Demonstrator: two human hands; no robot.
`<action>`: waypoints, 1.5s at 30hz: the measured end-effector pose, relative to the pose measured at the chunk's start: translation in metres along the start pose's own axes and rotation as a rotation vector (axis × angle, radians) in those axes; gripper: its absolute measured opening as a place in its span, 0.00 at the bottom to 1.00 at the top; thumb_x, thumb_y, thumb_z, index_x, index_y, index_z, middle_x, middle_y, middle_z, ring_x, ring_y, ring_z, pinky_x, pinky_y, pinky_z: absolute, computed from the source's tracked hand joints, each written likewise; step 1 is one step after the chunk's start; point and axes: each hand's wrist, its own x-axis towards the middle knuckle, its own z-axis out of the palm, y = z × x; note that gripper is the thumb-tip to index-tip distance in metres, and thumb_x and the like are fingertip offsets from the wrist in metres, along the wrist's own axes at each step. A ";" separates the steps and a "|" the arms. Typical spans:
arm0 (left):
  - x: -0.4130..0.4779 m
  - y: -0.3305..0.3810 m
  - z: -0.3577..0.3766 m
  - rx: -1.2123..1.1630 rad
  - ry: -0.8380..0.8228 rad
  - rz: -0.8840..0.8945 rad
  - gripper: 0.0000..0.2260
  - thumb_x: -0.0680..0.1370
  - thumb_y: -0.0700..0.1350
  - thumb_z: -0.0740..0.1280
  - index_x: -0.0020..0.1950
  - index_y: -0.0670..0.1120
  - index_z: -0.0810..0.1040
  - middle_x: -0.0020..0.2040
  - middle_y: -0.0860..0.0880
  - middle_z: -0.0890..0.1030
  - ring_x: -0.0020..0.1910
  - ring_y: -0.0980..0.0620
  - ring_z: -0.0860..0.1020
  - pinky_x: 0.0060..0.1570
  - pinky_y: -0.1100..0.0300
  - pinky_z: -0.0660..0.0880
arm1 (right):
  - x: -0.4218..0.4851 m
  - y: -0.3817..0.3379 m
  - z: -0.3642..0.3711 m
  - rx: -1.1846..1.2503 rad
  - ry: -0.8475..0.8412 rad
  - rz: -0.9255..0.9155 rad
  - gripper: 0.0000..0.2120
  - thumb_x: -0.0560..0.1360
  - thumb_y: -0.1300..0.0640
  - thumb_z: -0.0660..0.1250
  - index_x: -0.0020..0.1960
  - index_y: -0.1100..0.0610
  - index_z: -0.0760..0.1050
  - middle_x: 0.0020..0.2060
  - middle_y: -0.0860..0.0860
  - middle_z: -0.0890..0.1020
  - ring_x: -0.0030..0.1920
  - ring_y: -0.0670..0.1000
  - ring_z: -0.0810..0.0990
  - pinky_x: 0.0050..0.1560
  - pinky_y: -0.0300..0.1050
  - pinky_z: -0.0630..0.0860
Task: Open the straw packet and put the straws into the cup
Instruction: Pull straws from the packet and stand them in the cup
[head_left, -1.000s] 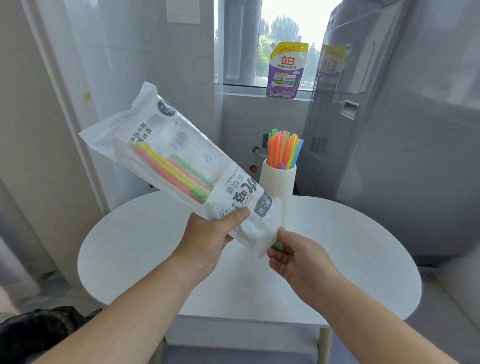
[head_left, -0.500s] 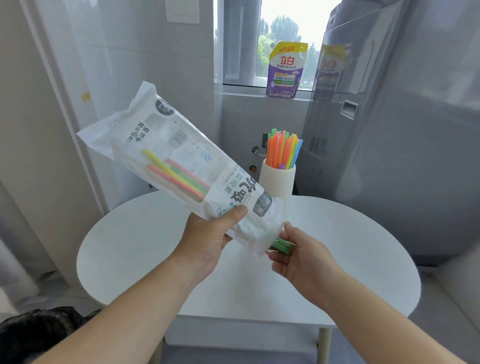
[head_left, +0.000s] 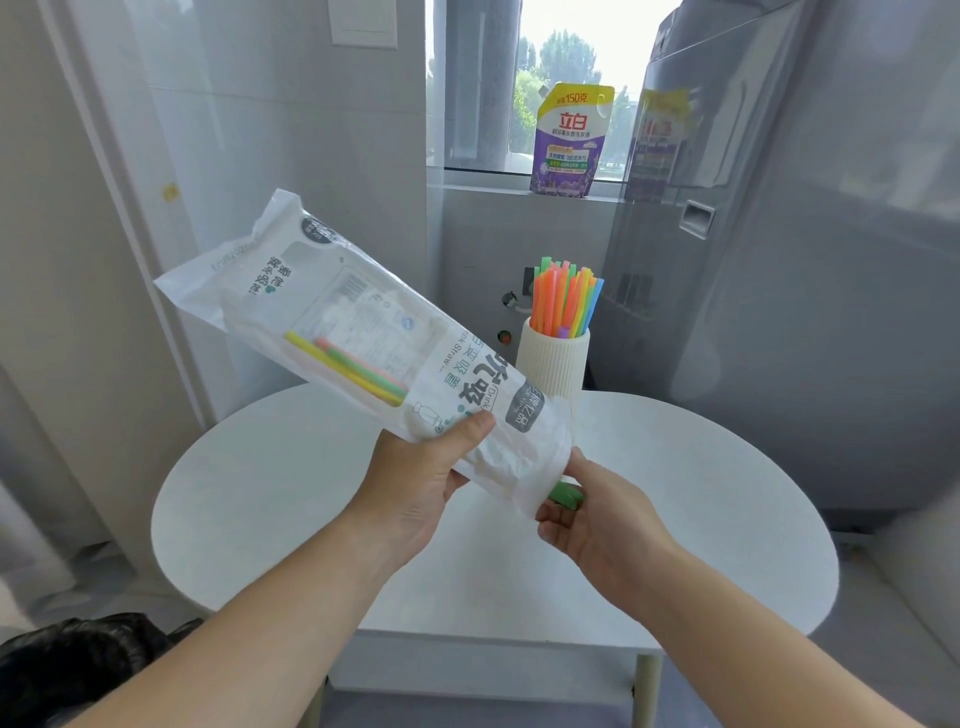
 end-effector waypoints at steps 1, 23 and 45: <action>0.000 0.000 0.000 0.003 -0.002 0.001 0.22 0.78 0.32 0.70 0.71 0.45 0.78 0.62 0.44 0.86 0.61 0.44 0.85 0.56 0.47 0.84 | 0.001 0.000 -0.001 -0.005 0.006 -0.016 0.14 0.81 0.51 0.66 0.54 0.62 0.81 0.33 0.55 0.82 0.28 0.50 0.78 0.32 0.43 0.77; 0.003 0.002 -0.002 0.003 -0.057 0.036 0.17 0.80 0.33 0.69 0.68 0.44 0.80 0.61 0.44 0.87 0.60 0.45 0.85 0.49 0.56 0.83 | -0.009 0.015 0.010 0.264 -0.129 0.208 0.16 0.84 0.50 0.57 0.55 0.62 0.76 0.34 0.57 0.78 0.29 0.53 0.76 0.28 0.43 0.76; 0.008 -0.002 -0.008 0.055 0.218 0.012 0.11 0.78 0.42 0.74 0.60 0.51 0.84 0.54 0.51 0.89 0.50 0.53 0.87 0.39 0.61 0.82 | 0.008 -0.023 -0.029 0.254 -0.099 -0.028 0.08 0.69 0.60 0.74 0.44 0.65 0.80 0.34 0.56 0.83 0.31 0.49 0.80 0.32 0.38 0.80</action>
